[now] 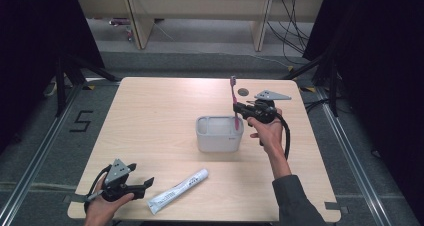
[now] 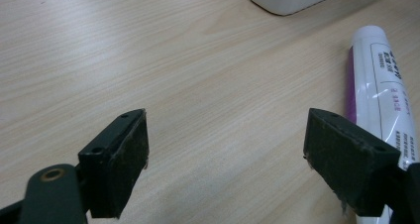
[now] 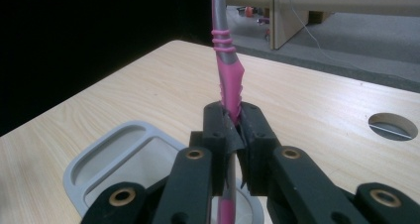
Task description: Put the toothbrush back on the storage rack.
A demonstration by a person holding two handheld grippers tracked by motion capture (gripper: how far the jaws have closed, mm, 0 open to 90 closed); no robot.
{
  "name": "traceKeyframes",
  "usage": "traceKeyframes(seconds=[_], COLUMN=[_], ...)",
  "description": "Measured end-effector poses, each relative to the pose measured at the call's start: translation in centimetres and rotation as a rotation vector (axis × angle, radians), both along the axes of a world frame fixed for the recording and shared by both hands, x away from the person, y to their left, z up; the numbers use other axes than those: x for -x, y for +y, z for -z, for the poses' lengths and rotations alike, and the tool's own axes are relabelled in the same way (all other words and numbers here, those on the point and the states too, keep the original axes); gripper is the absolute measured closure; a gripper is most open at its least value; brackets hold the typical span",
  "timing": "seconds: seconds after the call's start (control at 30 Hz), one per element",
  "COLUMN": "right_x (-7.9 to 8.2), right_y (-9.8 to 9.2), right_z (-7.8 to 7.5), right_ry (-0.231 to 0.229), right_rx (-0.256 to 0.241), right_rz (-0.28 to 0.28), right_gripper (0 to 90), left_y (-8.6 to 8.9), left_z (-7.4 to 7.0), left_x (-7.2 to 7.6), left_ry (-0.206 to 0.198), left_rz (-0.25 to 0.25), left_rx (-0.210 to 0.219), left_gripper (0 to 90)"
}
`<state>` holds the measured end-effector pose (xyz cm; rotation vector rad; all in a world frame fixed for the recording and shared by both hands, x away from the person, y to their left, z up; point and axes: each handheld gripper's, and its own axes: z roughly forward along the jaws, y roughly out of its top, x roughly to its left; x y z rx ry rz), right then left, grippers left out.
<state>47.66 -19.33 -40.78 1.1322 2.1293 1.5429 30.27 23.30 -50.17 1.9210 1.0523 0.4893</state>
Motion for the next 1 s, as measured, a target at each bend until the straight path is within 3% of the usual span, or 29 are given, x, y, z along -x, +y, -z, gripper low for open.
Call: traceKeyframes(seconds=[0.03,0.33,0.4,0.5,0.57,0.63,0.93,1.0], right_x=[-0.2,-0.2,-0.1,-0.3,-0.1,-0.1,-0.3,-0.2], right_y=[-0.1,0.2,0.3,0.2,0.2,0.2,0.1,0.1], right_z=[0.3,1.2,1.4,1.6,1.7,1.7,1.9,1.9], right_ry=[-0.020,-0.003,0.026,0.002,0.034,0.034,-0.009,0.005], right_rx=[0.014,0.006,0.007,0.022,0.014,0.016,0.062,0.055], right_rz=[-0.003,-0.004,0.000,-0.003,0.004,0.005,-0.001,0.003], right_gripper=[83.2,83.0,83.0,82.9,82.8,82.8,82.5,82.4], left_y=[0.0,0.0,-0.1,-0.1,-0.1,0.0,-0.1,-0.1], left_z=[0.0,0.0,0.1,0.0,0.0,0.0,0.0,0.0], left_x=[0.0,0.0,0.0,0.0,0.0,0.0,0.0,0.0], left_ry=[0.000,0.001,-0.001,0.001,0.002,0.002,0.003,0.003], left_rz=[0.000,0.003,0.000,0.001,0.004,0.003,0.000,0.001], left_rx=[-0.001,-0.004,0.005,0.000,-0.003,-0.003,-0.007,-0.007], left_gripper=[17.2,17.2,17.2,17.2,17.2,17.2,17.2,17.2])
